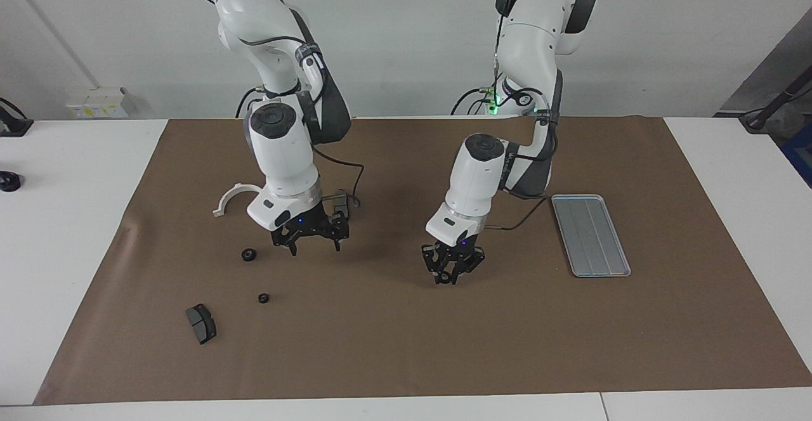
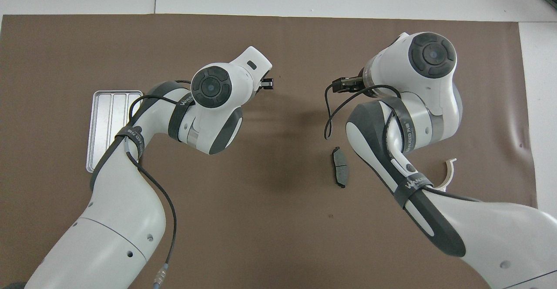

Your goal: Place bearing gear from tray to pile

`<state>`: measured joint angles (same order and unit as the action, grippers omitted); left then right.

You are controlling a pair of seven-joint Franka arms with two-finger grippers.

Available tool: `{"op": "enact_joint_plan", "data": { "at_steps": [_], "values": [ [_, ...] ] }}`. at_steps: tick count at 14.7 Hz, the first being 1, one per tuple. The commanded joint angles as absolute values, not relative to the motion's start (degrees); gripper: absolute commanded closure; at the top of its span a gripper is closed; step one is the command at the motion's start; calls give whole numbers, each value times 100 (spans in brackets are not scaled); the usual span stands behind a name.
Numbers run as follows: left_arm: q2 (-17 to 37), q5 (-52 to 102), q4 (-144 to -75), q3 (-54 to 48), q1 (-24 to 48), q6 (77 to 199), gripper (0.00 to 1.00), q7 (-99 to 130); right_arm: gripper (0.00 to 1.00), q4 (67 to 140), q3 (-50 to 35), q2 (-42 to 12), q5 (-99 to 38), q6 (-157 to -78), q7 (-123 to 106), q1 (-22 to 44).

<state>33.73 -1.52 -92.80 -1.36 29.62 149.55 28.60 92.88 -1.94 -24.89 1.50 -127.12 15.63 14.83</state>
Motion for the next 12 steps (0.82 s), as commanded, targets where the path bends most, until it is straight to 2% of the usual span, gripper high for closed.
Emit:
{"op": "enact_joint_plan", "data": {
  "at_steps": [1, 2, 3, 7, 10, 12],
  "values": [
    [3296, -53, -9431, -53, 2997, 15197, 40, 2900, 0, 9000, -255, -2681, 79, -12647, 1696, 1477],
    [3296, -53, -9422, -35, 2988, 15196, 14, 2900, 0, 9000, -255, -2681, 79, -12656, 1696, 1477],
    [3287, -53, -9422, -26, 2945, 15196, 0, 2900, 0, 9009, -255, -2681, 79, -12648, 1696, 1477],
    [2850, -62, -9649, -9, 2743, 14917, 0, 2831, 0, 8939, -264, -2855, 114, -12656, 2028, 1669],
    [2051, -70, -10430, -9, 2419, 14854, 0, 2673, 0, 7844, -255, -3680, 184, -12577, 2548, 2038],
    [1453, -62, -11028, -9, 2181, 14801, 0, 2121, 0, 7507, -246, -4059, 211, -12726, 2820, 2310]
  ]
}}
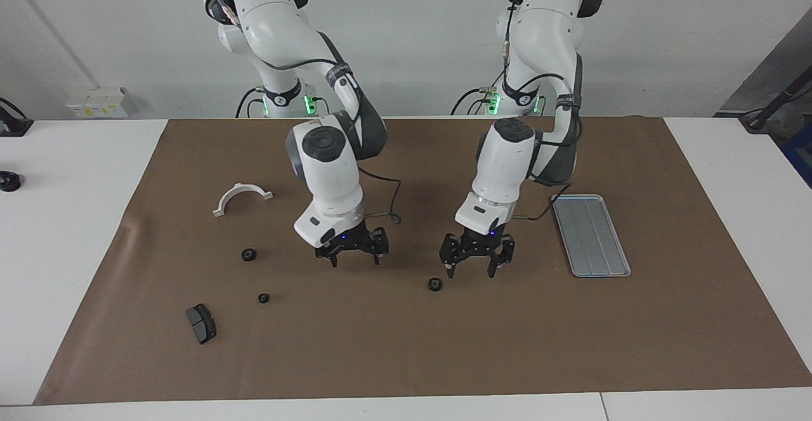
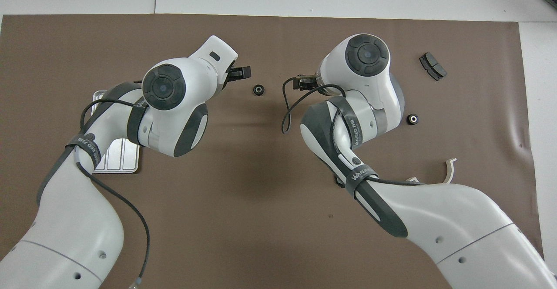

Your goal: Place bearing gear from tray to pile

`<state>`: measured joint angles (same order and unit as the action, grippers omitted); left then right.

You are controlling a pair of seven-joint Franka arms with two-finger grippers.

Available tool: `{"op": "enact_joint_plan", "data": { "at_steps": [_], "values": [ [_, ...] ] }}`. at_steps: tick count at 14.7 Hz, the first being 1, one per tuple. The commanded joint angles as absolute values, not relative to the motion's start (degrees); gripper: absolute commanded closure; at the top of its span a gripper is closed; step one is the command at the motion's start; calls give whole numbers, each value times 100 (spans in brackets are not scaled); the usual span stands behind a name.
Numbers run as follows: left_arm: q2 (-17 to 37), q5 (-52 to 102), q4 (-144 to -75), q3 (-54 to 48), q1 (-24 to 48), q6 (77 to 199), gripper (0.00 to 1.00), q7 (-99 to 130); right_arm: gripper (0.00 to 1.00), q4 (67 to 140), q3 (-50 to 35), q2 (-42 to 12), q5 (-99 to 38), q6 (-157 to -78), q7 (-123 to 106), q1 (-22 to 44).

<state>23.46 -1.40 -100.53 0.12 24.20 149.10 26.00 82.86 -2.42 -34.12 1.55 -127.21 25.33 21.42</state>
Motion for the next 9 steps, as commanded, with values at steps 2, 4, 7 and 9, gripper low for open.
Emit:
{"op": "enact_joint_plan", "data": {
  "at_steps": [2, 4, 7, 9],
  "values": [
    [1091, -70, -11153, -9, 1909, 14155, 0, 1602, 0, 7112, -237, -4393, 220, -12902, 2996, 2522],
    [828, -62, -11109, -9, 1654, 13337, 0, 970, 0, 7101, -246, -4430, 324, -13069, 2997, 2662],
    [511, -62, -11013, -9, 1267, 12632, 0, 135, 0, 7084, -229, -4657, 421, -13341, 3015, 2873],
    [343, -70, -10742, 9, 1029, 12062, 0, -332, 0, 6961, -176, -4904, 571, -13483, 3058, 3093]
  ]
}}
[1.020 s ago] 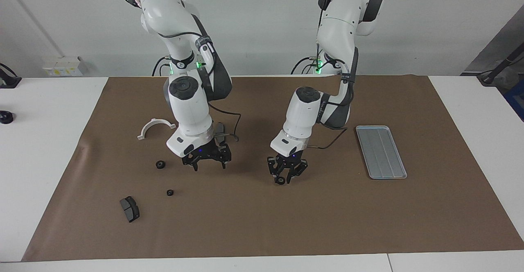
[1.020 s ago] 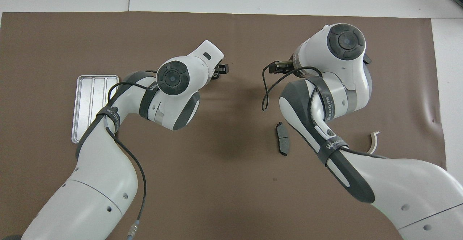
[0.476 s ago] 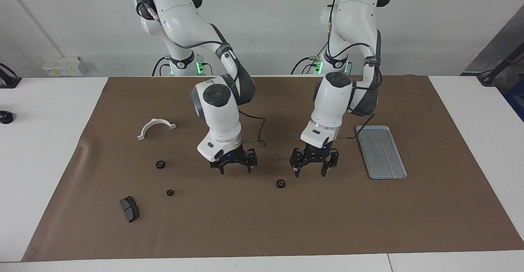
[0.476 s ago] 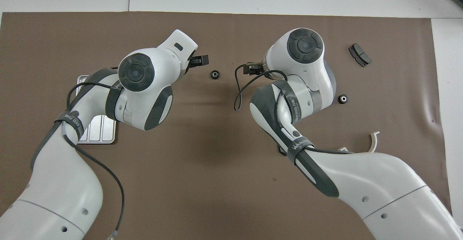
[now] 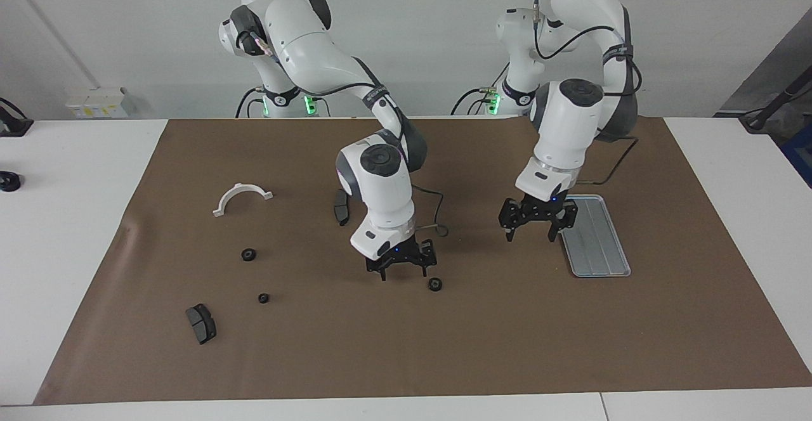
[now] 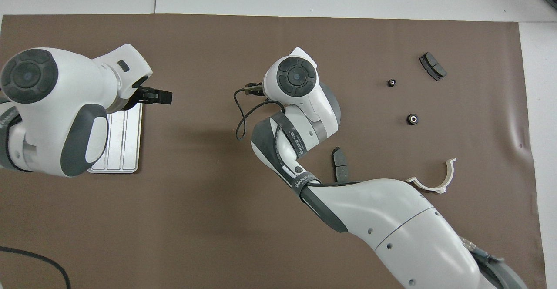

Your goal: Place bearing gear from tray to pile

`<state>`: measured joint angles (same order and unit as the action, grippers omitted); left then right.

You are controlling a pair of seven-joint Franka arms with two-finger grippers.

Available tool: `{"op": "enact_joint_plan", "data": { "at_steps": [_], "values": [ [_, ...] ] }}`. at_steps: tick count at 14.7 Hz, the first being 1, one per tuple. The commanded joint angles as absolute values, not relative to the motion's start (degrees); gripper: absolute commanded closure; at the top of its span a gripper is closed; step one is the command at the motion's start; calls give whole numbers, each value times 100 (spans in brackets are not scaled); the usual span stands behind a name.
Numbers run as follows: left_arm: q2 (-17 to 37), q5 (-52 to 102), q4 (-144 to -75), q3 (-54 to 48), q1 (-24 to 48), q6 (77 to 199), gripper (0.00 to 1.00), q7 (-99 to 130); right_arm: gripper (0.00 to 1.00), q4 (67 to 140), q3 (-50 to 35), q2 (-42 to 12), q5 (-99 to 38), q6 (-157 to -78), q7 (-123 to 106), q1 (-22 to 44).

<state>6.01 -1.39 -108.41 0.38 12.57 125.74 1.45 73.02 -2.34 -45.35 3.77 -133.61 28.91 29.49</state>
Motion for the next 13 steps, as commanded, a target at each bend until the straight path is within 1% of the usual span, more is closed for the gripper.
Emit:
{"op": "enact_joint_plan", "data": {
  "at_steps": [1, 3, 7, 8, 9, 13],
  "values": [
    [256, -70, -10584, 9, 924, 11763, 0, -447, 0, 6961, -176, -4904, 615, -13448, 3050, 3094],
    [115, -70, -10249, 17, 713, 11235, 0, -483, 0, 6961, -176, -4939, 720, -13526, 3059, 3094],
    [184, -62, -9275, 26, 448, 10294, 0, -483, 0, 6961, -184, -5001, 1255, -13789, 3067, 3164],
    [176, -62, -9142, 26, 440, 10057, 0, -492, 4, 6961, -193, -5001, 1274, -13868, 3076, 3173],
    [167, -62, -9088, 44, 413, 9881, 0, -501, 5, 6961, -185, -5010, 1283, -13869, 3076, 3190],
    [53, -9, -9166, 53, 299, 9326, 0, -536, 25, 7014, -193, -5001, 1327, -13860, 3067, 3190]
  ]
}}
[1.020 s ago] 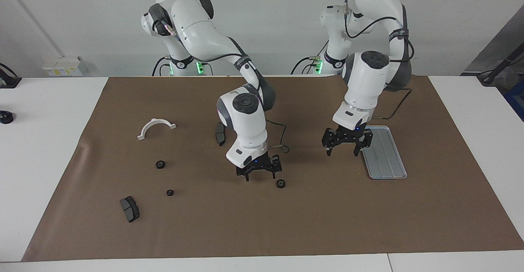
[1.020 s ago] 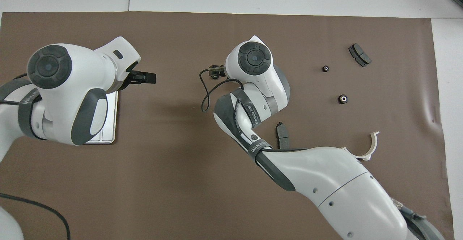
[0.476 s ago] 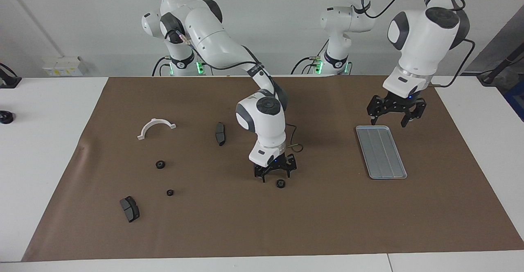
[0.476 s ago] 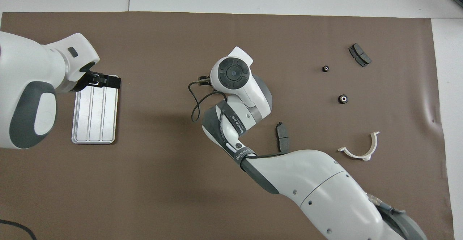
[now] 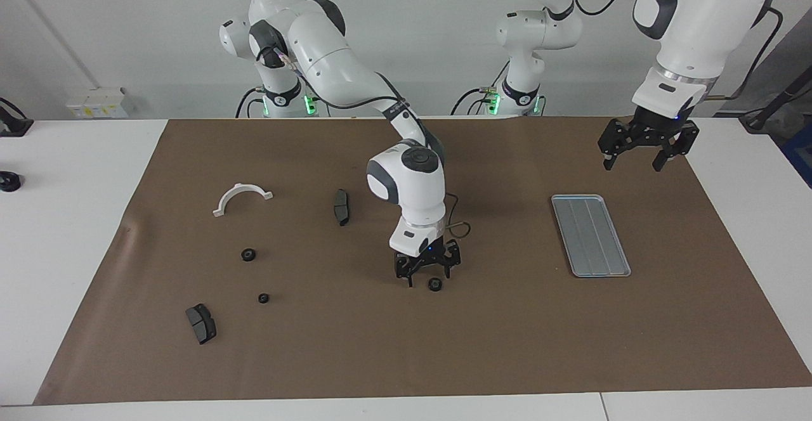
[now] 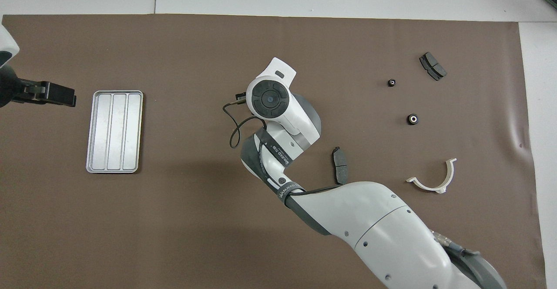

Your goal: Place bearing gear from tray to pile

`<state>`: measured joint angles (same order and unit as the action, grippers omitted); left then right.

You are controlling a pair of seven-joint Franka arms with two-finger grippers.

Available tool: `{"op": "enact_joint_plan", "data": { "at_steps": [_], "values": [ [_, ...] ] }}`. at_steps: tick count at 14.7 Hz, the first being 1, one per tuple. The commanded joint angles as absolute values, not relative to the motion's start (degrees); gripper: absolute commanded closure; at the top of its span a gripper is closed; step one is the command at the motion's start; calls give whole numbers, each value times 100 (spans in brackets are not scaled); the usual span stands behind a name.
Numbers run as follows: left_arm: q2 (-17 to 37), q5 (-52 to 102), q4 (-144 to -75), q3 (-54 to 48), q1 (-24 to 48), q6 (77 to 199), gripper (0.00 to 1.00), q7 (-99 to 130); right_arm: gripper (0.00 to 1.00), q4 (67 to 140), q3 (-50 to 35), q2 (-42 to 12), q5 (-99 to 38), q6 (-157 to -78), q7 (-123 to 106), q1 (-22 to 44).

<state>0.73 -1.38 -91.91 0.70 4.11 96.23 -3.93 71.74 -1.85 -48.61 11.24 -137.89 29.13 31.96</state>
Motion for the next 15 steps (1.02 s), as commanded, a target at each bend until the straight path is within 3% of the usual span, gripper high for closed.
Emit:
{"op": "enact_joint_plan", "data": {
  "at_steps": [1, 5, 6, 8, 12, 15],
  "values": [
    [-34, -9, -9254, 35, 238, 9229, 0, -536, 30, 7022, -193, -4992, 1371, -13860, 3067, 3190],
    [-123, -9, -9369, 53, 150, 9229, 0, -527, 46, 7022, -193, -4983, 1371, -13869, 3067, 3190],
    [-123, -9, -9352, 53, 97, 9229, 0, -536, 56, 7022, -202, -4992, 1362, -13860, 3059, 3190],
    [-114, 9, -9343, 53, 9, 9220, 0, -536, 97, 7014, -193, -4992, 1362, -13825, 3059, 3182],
    [-70, 149, -9246, 53, 0, 9255, 0, -536, 100, 6979, -193, -4975, 1354, -13746, 3059, 3156],
    [-132, 167, -9351, 53, 26, 9272, 0, -536, 100, 6987, -202, -4563, 1275, -13307, 2997, 2928]
  ]
}}
